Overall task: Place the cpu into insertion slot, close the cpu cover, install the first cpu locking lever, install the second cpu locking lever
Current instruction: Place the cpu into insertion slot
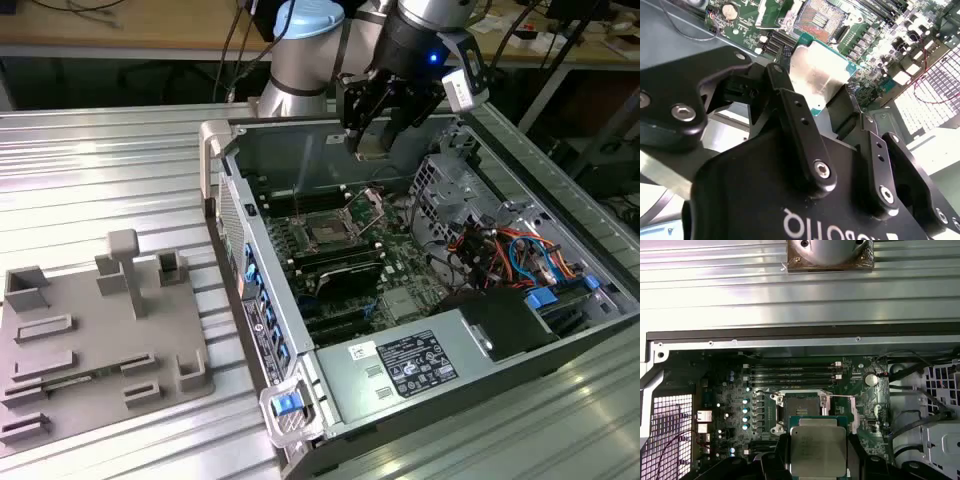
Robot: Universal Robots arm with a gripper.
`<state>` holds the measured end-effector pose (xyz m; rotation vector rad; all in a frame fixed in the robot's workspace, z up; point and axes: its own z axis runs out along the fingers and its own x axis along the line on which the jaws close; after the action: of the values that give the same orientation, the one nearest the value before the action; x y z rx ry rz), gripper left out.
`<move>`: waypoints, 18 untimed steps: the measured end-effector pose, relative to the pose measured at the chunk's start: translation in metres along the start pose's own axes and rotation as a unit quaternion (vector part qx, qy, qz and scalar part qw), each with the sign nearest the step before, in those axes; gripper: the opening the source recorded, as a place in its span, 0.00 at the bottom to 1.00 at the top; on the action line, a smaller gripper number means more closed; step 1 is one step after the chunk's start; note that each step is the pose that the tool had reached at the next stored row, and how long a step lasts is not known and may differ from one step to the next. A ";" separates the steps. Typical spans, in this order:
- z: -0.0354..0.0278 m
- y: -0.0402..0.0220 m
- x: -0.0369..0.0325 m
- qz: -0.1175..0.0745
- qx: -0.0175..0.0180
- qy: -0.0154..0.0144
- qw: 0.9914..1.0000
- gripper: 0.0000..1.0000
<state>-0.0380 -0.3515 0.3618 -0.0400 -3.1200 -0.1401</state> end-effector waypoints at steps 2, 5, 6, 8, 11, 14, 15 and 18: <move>0.0000 0.0000 0.0000 0.000 0.000 0.000 1.000 0.55; 0.0000 0.0000 0.0000 0.001 0.000 0.000 1.000 0.55; 0.0001 0.0000 0.0002 0.004 0.000 0.000 1.000 0.55; 0.0001 0.0000 0.0007 0.013 0.000 -0.001 1.000 0.55; 0.0001 0.0000 0.0008 0.014 0.000 -0.001 1.000 0.55; 0.0001 0.0000 0.0008 0.014 0.000 -0.001 1.000 0.55; 0.0001 0.0000 0.0008 0.014 0.000 -0.001 1.000 0.55; 0.0001 0.0000 0.0008 0.014 0.000 -0.001 1.000 0.55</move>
<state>-0.0388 -0.3515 0.3617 -0.0834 -3.1204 -0.1405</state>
